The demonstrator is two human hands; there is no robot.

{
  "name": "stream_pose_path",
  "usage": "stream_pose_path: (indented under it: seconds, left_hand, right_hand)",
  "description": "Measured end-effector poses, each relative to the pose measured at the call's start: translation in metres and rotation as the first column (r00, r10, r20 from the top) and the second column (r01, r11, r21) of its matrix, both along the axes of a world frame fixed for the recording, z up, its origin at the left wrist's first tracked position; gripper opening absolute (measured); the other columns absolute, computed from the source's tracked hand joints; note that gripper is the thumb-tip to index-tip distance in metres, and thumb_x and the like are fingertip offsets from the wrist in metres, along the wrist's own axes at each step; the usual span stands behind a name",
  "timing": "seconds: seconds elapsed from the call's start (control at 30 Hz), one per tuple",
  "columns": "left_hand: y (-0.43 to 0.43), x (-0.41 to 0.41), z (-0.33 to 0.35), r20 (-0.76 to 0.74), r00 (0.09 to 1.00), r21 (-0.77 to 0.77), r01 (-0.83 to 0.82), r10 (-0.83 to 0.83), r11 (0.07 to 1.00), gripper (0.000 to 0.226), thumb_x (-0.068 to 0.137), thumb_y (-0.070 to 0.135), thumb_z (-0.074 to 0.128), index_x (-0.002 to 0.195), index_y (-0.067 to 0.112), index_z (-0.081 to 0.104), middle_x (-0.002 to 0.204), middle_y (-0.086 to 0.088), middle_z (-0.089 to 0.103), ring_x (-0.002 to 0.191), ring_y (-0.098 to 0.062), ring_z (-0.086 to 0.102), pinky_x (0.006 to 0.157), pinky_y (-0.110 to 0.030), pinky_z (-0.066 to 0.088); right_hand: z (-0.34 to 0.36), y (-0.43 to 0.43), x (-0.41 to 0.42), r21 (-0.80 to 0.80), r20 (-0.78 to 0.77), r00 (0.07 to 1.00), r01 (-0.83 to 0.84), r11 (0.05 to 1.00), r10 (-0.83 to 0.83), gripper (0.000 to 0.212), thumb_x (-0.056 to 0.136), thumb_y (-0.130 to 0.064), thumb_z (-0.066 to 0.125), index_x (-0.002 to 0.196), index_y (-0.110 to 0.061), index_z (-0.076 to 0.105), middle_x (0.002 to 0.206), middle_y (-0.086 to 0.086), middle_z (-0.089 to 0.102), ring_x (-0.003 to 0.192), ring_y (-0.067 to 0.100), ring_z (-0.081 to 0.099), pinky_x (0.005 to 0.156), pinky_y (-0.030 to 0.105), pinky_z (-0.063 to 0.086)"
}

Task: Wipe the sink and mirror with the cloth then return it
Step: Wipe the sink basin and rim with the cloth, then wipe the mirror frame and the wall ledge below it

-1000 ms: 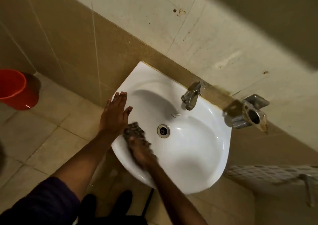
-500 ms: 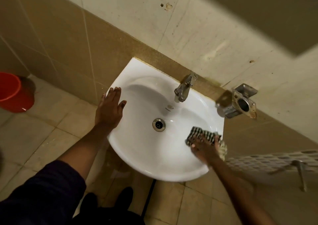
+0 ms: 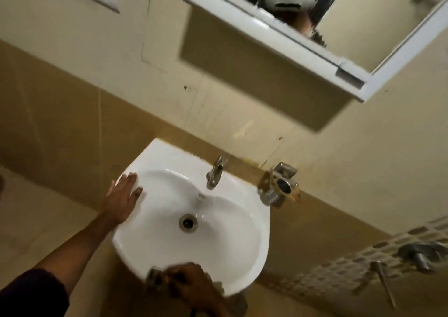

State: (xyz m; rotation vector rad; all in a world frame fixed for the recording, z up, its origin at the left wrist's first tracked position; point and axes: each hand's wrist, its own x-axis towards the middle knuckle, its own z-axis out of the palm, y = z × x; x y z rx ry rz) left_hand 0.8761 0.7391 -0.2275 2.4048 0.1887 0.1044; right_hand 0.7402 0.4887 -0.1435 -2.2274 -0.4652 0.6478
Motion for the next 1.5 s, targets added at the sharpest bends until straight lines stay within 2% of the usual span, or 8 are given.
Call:
stream_pose_path:
  seconds: [0.23, 0.37, 0.6, 0.73, 1.0, 1.17, 1.4, 1.5]
  left_hand:
    - [-0.066, -0.008, 0.096, -0.269, 0.911, -0.388, 0.195, -0.313, 0.901, 0.042, 0.092, 0.044, 0.049, 0.069, 0.018, 0.072, 0.092, -0.008, 0.074, 0.086, -0.026, 0.068, 0.069, -0.020, 0.047]
    - [-0.127, -0.017, 0.147, -0.317, 0.592, -0.837, 0.193, -0.741, 0.512, 0.082, 0.081, 0.074, 0.033, 0.098, 0.003, 0.071, 0.092, -0.012, 0.072, 0.073, -0.018, 0.065, 0.064, -0.022, 0.049]
    - [-0.162, -0.002, 0.213, 0.117, 0.760, -0.992, 0.120, -0.639, -0.039, 0.068, 0.080, 0.064, 0.049, 0.120, 0.012, 0.064, 0.122, -0.016, 0.063, 0.104, -0.029, 0.063, 0.083, -0.042, 0.052]
    - [-0.146, 0.000, 0.239, 0.228, 0.689, -0.925, 0.373, -0.688, 0.066, 0.070, 0.058, 0.036, 0.086, 0.115, 0.004, 0.061, 0.110, -0.015, 0.066, 0.095, -0.023, 0.065, 0.075, -0.030, 0.054]
    - [-0.103, 0.004, 0.261, 0.075, 0.691, -0.908, 0.346, -0.719, 0.237, 0.055, 0.056, 0.034, 0.087, 0.099, 0.004, 0.071, 0.105, -0.016, 0.071, 0.094, -0.023, 0.069, 0.080, -0.028, 0.056]
    - [-0.073, 0.012, 0.266, -0.219, 0.788, -0.576, 0.372, -0.576, 0.728, 0.069, 0.055, 0.067, 0.072, 0.099, 0.014, 0.063, 0.053, 0.008, 0.047, 0.041, -0.004, 0.032, 0.037, -0.017, 0.020]
    - [-0.052, 0.032, 0.283, -0.019, 0.711, -0.710, 0.486, -0.703, 0.510, 0.075, 0.062, 0.016, 0.081, 0.127, 0.030, 0.047, 0.121, -0.009, 0.064, 0.108, -0.021, 0.063, 0.088, -0.031, 0.053]
    - [-0.057, 0.036, 0.298, -0.050, 0.653, -0.481, 0.647, -0.756, 0.591, 0.045, 0.066, 0.003, 0.078, 0.107, 0.020, 0.068, 0.105, -0.003, 0.069, 0.093, -0.016, 0.065, 0.077, -0.024, 0.053]
  right_hand:
    - [0.051, -0.099, 0.047, 0.116, 0.120, 0.954, 0.262, 0.958, -0.275, 0.015, 0.082, -0.011, 0.065, 0.092, -0.009, 0.076, 0.091, 0.011, 0.075, 0.092, 0.026, 0.069, 0.081, 0.033, 0.055]
    - [0.092, -0.086, 0.079, 0.448, 0.154, 0.866, 0.367, 0.815, -0.475, 0.023, 0.081, -0.034, 0.064, 0.095, -0.020, 0.075, 0.096, 0.007, 0.075, 0.097, 0.025, 0.069, 0.092, 0.046, 0.052]
    - [0.146, -0.041, 0.097, 0.495, 0.656, 0.502, 0.278, 0.823, -0.564, 0.056, 0.074, -0.028, 0.068, 0.114, -0.062, 0.049, 0.142, -0.031, 0.034, 0.127, -0.011, 0.033, 0.105, 0.013, 0.030]
    - [0.180, -0.051, 0.094, 0.468, 0.456, 0.727, 0.295, 0.833, -0.513, 0.088, 0.063, -0.049, 0.080, 0.130, -0.060, 0.026, 0.150, -0.023, -0.003, 0.134, 0.000, 0.019, 0.110, 0.016, 0.026]
    - [0.183, -0.046, 0.094, 0.711, -0.353, 0.893, 0.450, 0.541, -0.279, 0.094, 0.058, -0.012, 0.088, 0.133, -0.035, 0.036, 0.126, 0.019, 0.058, 0.110, 0.032, 0.062, 0.102, 0.049, 0.045]
    - [0.198, -0.029, 0.098, 0.519, 0.095, 0.827, 0.434, 0.736, -0.555, 0.073, 0.065, -0.025, 0.085, 0.123, -0.047, 0.046, 0.126, -0.004, 0.051, 0.117, 0.018, 0.053, 0.102, 0.040, 0.046]
    - [0.231, -0.022, 0.105, 0.268, 0.425, 0.788, 0.360, 0.894, -0.445, 0.054, 0.066, -0.032, 0.083, 0.116, -0.034, 0.063, 0.125, -0.007, 0.046, 0.115, 0.006, 0.045, 0.100, 0.017, 0.036]
    - [0.246, -0.015, 0.104, 0.008, 0.680, 0.647, 0.463, 0.886, -0.344, 0.035, 0.064, -0.030, 0.083, 0.096, -0.025, 0.072, 0.106, -0.004, 0.052, 0.097, 0.008, 0.048, 0.083, 0.016, 0.042]
